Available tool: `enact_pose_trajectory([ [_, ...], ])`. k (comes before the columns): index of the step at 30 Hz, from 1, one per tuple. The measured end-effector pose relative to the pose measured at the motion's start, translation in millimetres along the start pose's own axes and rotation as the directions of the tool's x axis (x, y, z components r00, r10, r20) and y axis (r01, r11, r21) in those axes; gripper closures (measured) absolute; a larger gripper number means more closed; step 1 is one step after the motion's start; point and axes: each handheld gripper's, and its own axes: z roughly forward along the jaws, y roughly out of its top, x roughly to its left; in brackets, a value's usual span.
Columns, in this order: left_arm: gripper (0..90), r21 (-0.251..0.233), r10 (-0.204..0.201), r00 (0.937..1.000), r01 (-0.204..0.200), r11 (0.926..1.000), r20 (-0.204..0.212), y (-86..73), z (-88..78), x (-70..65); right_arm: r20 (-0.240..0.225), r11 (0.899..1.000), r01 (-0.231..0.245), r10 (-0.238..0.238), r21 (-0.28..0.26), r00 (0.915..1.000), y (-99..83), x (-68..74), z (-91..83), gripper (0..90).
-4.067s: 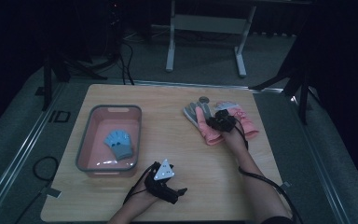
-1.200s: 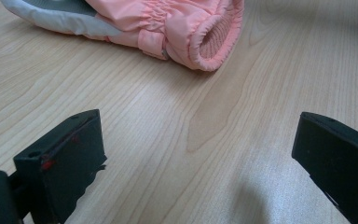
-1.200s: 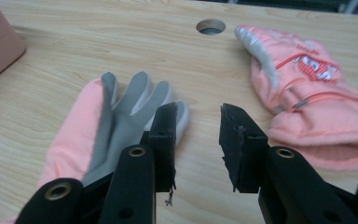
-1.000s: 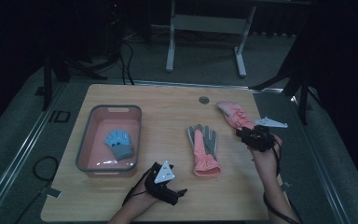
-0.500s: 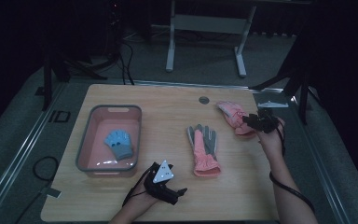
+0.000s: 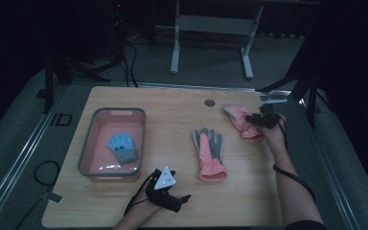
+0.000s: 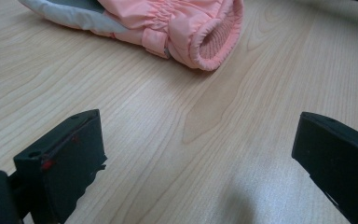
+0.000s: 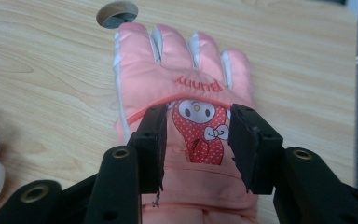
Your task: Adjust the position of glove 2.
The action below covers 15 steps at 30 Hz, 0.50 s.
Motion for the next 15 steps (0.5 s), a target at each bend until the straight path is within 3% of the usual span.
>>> enact_pose_trajectory([
  [4, 2.5, 0.004, 0.003, 1.0000, -0.003, 1.0000, -0.003, 0.2, 0.6, 0.6, 0.006, 1.000, 0.014, -0.014, 0.021, 0.9999, -7.1, -1.0, 13.5, 58.4],
  [7, 2.5, 0.008, 0.008, 1.0000, -0.008, 0.9999, -0.004, 0.4, 1.0, 0.1, -0.013, 1.000, -0.011, 0.012, 0.021, 0.9998, -11.6, -2.7, 19.4, 62.0],
  [9, 2.5, 0.007, 0.009, 1.0000, -0.009, 0.9999, 0.002, 0.2, 0.7, 0.0, -0.026, 0.999, -0.028, 0.028, 0.033, 0.9992, -13.2, -2.5, 21.1, 66.9],
  [11, 2.5, 0.007, 0.009, 1.0000, -0.009, 0.9999, 0.003, 0.1, 0.3, 0.4, -0.041, 0.998, -0.023, 0.025, 0.050, 0.9989, -13.2, -2.5, 22.3, 82.1],
  [15, 2.5, 0.006, 0.011, 0.9999, -0.011, 0.9999, 0.002, -0.1, 0.3, -0.4, 0.000, 0.998, 0.007, -0.007, 0.060, 1.0000, -13.4, 5.9, 23.8, 87.9],
])
